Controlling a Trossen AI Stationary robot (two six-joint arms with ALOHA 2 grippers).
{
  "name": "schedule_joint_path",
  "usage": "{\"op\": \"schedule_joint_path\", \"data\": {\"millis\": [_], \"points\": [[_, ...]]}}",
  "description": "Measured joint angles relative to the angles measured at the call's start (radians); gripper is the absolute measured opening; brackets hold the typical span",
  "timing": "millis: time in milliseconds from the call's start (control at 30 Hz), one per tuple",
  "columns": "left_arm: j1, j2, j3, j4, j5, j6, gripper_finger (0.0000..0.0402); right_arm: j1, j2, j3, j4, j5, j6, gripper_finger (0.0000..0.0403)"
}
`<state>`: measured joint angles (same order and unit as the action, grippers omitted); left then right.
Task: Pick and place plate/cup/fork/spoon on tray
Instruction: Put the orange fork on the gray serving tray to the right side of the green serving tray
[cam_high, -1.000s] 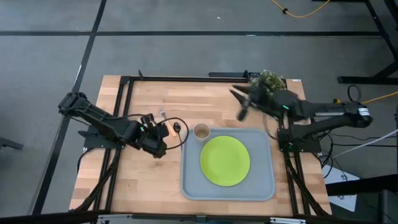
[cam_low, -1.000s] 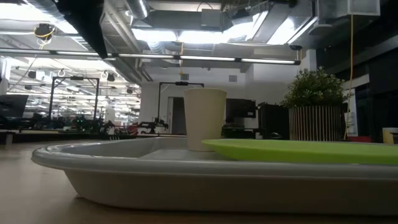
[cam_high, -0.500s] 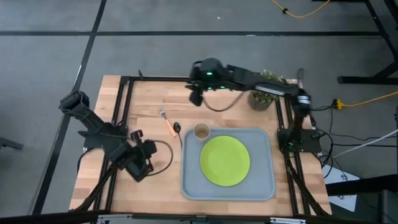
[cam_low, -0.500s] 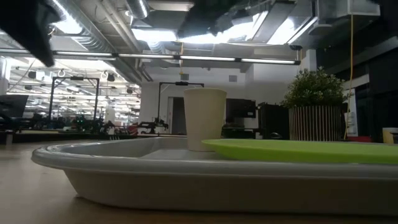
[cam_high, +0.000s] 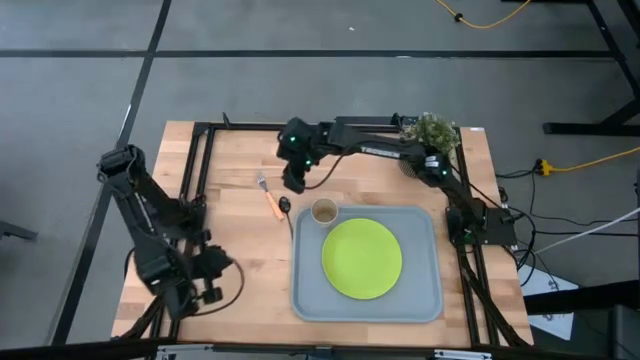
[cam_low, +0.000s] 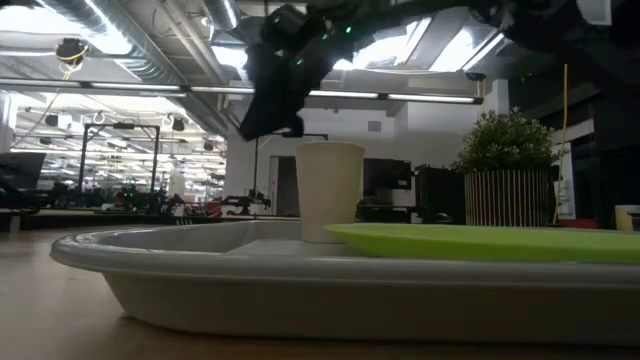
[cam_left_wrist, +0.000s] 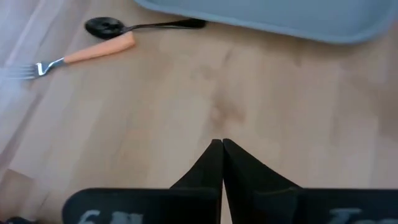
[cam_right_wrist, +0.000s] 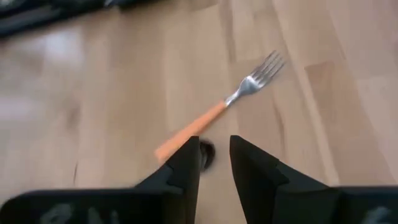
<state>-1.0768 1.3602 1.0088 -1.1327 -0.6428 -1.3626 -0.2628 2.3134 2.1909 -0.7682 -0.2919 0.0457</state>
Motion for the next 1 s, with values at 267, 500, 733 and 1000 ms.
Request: {"op": "schedule_joint_path", "data": {"millis": [267, 500, 733, 1000], "points": [[-0.138, 0.000, 0.000, -0.003, -0.185, -0.022, 0.0000, 0.049, 0.078, 0.030, 0.124, 0.238, 0.154, 0.0094], [-0.157, 0.000, 0.000, 0.001, -0.205, -0.052, 0.0000, 0.108, 0.140, 0.030, 0.146, 0.295, 0.153, 0.0094], [-0.157, 0.000, 0.000, 0.001, -0.205, -0.050, 0.0000, 0.121, 0.184, 0.030, 0.199, 0.390, 0.160, 0.0094], [-0.156, 0.001, 0.000, 0.001, -0.206, -0.048, 0.0000, 0.121, 0.219, 0.031, 0.312, 0.318, 0.148, 0.0094]]}}
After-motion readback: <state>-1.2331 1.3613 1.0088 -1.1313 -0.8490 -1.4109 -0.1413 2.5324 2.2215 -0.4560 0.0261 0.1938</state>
